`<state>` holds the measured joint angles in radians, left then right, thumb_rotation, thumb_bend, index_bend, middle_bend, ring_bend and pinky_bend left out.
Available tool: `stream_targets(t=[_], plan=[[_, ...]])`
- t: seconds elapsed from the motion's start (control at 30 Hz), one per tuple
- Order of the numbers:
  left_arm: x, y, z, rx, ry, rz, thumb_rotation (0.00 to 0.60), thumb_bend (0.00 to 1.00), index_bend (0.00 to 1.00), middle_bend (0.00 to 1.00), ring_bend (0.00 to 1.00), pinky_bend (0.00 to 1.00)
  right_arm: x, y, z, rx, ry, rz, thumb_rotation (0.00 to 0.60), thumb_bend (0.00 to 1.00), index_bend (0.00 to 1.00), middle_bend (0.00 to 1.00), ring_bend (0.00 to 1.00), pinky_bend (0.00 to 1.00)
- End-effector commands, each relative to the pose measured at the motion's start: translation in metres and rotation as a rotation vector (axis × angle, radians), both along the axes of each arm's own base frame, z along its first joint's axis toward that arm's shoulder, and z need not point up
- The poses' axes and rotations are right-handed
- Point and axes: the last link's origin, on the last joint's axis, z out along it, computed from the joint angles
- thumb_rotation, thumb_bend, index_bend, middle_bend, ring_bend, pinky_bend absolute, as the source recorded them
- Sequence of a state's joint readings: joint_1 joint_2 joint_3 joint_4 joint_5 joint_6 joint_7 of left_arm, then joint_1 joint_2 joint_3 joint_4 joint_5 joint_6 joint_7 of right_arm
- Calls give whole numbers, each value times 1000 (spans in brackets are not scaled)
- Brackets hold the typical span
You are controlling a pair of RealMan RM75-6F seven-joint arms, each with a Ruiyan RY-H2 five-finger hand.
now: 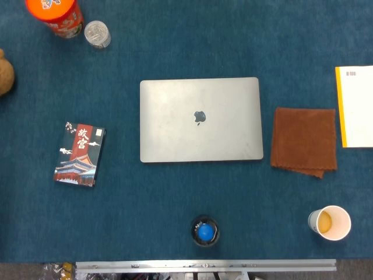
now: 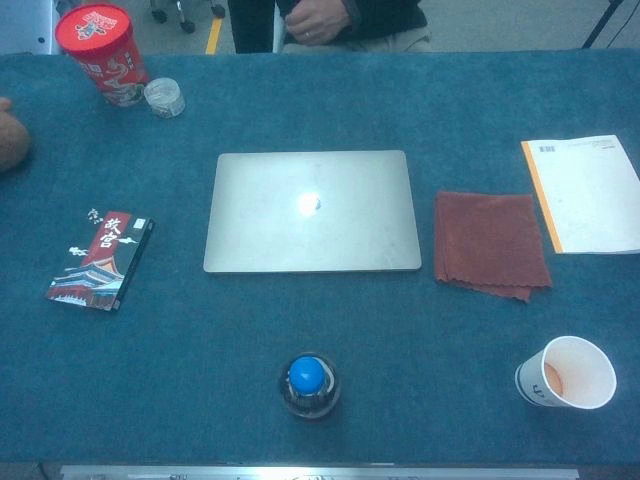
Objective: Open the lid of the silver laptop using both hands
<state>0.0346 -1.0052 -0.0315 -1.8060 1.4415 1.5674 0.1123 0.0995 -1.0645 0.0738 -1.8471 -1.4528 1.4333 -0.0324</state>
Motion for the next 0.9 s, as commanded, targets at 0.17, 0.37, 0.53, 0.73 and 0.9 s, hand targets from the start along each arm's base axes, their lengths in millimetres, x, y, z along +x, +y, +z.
stream_targets(t=[0.17, 0.37, 0.53, 0.73, 0.9], plan=[[-1, -4, 1, 4, -4, 4, 600, 307, 287, 225, 126, 175, 1, 1, -2, 8, -3, 5, 600, 0, 19, 134, 0, 51], [-2, -7, 3, 16, -9, 2, 600, 307, 287, 225, 126, 175, 4, 1, 0, 5, -2, 18, 600, 0, 19, 135, 0, 51], [-2, -7, 4, 19, -12, -3, 600, 306, 287, 225, 126, 175, 5, 1, 1, 5, -4, 22, 600, 0, 19, 134, 0, 51], [-2, -7, 5, 19, -11, -5, 600, 306, 287, 225, 126, 175, 10, -1, 0, 17, -8, 38, 600, 0, 19, 134, 0, 51], [-2, -7, 5, 14, -11, -9, 600, 307, 287, 225, 126, 175, 22, -5, -6, 61, -21, 84, 600, 0, 19, 134, 0, 51]])
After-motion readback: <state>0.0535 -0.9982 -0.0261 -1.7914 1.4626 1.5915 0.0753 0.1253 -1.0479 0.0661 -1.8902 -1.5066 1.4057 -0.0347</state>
